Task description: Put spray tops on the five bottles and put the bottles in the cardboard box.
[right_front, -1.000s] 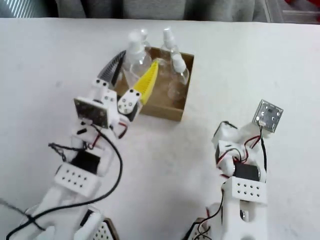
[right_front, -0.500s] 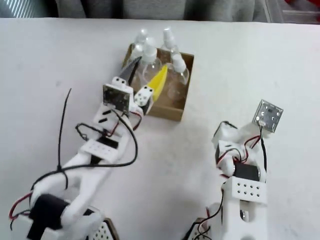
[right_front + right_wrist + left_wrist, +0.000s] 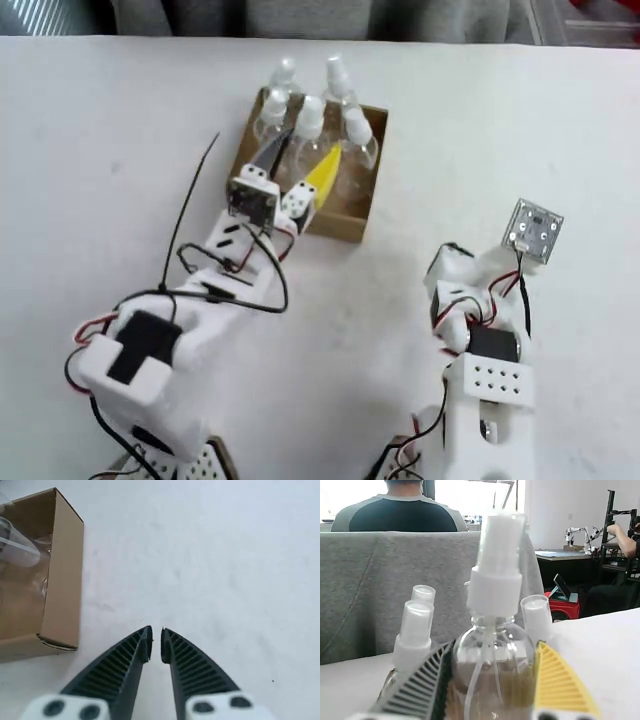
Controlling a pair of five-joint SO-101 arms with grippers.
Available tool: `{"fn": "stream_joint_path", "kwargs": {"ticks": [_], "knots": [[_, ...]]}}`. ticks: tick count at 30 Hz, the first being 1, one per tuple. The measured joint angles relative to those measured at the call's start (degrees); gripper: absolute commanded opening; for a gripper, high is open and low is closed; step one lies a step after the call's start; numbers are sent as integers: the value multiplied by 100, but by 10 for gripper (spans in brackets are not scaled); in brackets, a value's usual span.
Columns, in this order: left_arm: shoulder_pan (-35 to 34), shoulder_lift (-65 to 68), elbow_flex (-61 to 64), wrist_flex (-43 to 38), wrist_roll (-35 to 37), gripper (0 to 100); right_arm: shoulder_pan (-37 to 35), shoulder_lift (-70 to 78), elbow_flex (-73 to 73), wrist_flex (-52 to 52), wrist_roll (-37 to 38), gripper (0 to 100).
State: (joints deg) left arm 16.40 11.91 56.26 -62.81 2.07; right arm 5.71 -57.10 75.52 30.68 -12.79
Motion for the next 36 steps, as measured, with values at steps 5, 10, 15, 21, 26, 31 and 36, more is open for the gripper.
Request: {"fn": "stream_joint_path", "kwargs": {"ticks": [5, 10, 15, 21, 26, 31, 36], "knots": [[-9, 237, -53, -44, 0, 21, 0, 0, 0, 0, 70, 18], [-9, 237, -53, -44, 0, 21, 0, 0, 0, 0, 70, 18], [-9, 255, -53, -44, 0, 21, 0, 0, 0, 0, 70, 18], [-9, 264, -79, -44, 0, 21, 0, 0, 88, 0, 70, 18], [0, 686, -422, -44, 0, 21, 0, 0, 299, -220, 79, 18], [0, 993, -457, -44, 0, 22, 0, 0, 343, -422, 79, 18], [0, 993, -457, -44, 0, 24, 0, 0, 343, -431, 79, 18]]}}
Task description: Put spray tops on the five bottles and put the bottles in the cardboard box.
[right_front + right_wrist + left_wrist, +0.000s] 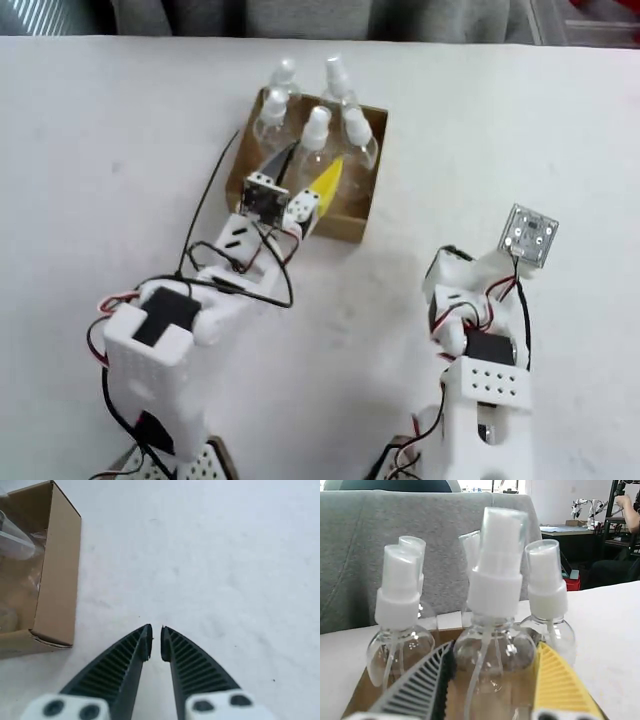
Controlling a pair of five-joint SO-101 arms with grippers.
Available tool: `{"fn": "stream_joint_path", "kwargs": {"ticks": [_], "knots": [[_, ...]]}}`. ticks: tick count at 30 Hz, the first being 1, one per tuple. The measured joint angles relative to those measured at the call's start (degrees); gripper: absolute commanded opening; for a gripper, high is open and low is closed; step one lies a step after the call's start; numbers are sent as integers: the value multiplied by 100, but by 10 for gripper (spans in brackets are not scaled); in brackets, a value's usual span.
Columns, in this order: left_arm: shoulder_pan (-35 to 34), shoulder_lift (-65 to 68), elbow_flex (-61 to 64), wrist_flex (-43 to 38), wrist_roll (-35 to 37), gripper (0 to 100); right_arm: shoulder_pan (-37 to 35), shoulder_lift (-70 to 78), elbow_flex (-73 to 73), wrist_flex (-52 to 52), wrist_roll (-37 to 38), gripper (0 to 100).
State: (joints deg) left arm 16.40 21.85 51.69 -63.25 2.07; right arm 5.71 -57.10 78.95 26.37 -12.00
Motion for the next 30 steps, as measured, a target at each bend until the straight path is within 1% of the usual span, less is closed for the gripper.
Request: {"fn": "stream_joint_path", "kwargs": {"ticks": [9, 10, 13, 15, 20, 30], "knots": [[0, 0, 0, 0, 0, 37, 0, 0, 0, 0, 0, 18], [0, 0, 0, 0, 0, 61, 0, 0, 0, 0, 0, 18], [0, 0, 44, 0, 0, 173, 0, 0, 0, 0, 0, 18], [-9, 0, 88, 0, 0, 218, 0, 0, 0, 0, 0, 18], [-9, 0, 114, 246, 0, 209, 0, 0, 0, 0, 0, 18], [-9, 0, 114, 281, 0, 215, 0, 0, 0, 0, 0, 18]]}}
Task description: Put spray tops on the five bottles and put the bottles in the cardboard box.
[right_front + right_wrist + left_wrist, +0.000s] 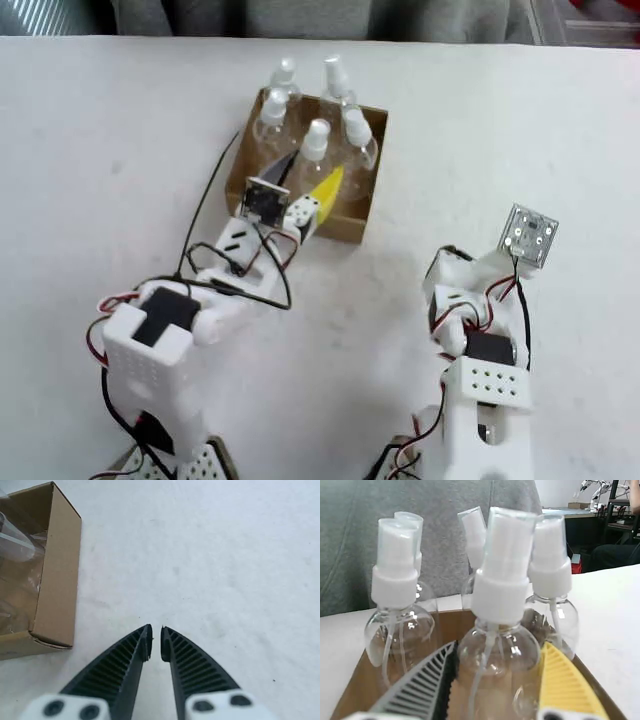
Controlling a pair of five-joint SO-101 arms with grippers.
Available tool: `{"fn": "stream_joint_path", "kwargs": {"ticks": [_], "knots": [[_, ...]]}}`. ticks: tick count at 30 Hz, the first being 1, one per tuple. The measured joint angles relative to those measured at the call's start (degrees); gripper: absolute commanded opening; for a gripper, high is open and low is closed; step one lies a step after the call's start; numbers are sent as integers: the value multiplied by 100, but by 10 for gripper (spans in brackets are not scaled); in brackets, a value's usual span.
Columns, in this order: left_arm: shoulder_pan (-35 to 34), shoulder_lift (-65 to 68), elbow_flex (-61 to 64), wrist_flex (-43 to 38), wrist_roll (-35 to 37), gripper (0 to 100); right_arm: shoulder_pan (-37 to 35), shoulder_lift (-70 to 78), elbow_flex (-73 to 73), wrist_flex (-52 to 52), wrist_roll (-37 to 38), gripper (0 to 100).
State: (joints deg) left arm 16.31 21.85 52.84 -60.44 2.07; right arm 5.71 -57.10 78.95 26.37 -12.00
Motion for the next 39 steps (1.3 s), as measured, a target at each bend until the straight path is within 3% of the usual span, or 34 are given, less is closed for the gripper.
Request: {"fn": "stream_joint_path", "kwargs": {"ticks": [3, 11, 29, 39], "knots": [[0, 0, 0, 0, 0, 221, 0, 0, 0, 0, 0, 18], [9, 0, 0, 440, 0, 369, 0, 0, 0, 0, 0, 18], [-70, -26, 44, 527, 0, 373, 0, 0, 0, 0, 0, 18], [-149, -765, 466, 527, 0, 373, 0, 0, 0, 0, 0, 18]]}}
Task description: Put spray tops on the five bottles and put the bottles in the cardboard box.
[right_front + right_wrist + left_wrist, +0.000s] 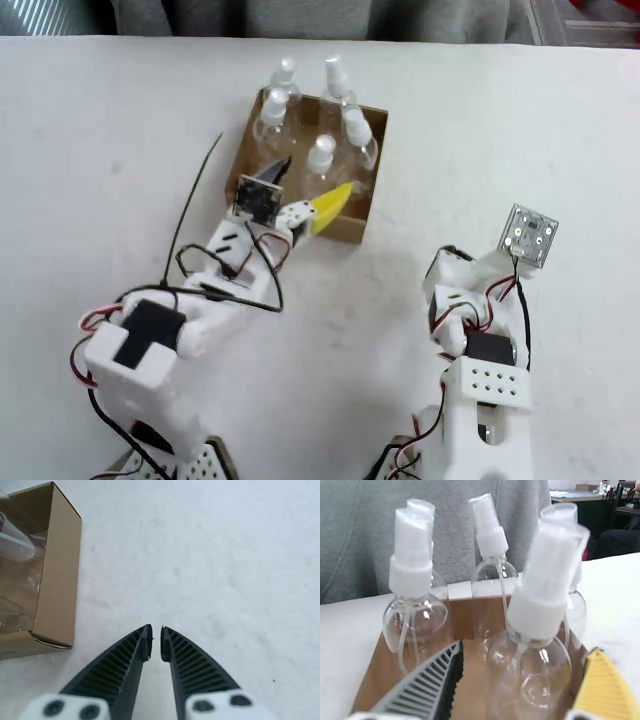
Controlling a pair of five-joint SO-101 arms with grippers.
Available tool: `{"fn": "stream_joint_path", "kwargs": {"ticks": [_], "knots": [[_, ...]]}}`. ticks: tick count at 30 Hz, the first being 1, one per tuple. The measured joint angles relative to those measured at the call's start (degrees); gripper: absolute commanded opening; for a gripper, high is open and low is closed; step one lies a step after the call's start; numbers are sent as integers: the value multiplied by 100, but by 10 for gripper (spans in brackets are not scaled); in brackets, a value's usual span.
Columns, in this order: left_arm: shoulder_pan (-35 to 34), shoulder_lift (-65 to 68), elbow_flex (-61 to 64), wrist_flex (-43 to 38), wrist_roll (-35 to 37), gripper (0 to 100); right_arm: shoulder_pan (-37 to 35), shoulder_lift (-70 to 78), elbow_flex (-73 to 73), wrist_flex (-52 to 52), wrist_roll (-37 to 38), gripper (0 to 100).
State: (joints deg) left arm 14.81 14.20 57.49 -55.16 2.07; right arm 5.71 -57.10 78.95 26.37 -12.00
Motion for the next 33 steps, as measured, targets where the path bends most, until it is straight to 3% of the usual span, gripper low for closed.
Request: {"fn": "stream_joint_path", "kwargs": {"ticks": [7, 18, 22, 30, 33], "knots": [[9, -853, 360, 677, 0, 373, 0, 0, 0, 0, 0, 18], [9, -3745, 1723, 2295, 0, 369, 0, 0, 0, 0, 0, 18], [-26, -4932, 2031, 3244, 0, 369, 0, 0, 0, 0, 0, 18], [-598, -7411, 2048, 5925, 0, 368, -299, 0, 132, 0, 0, 18], [-826, -8220, 2048, 6831, 0, 310, -422, -167, 264, 0, 0, 18]]}}
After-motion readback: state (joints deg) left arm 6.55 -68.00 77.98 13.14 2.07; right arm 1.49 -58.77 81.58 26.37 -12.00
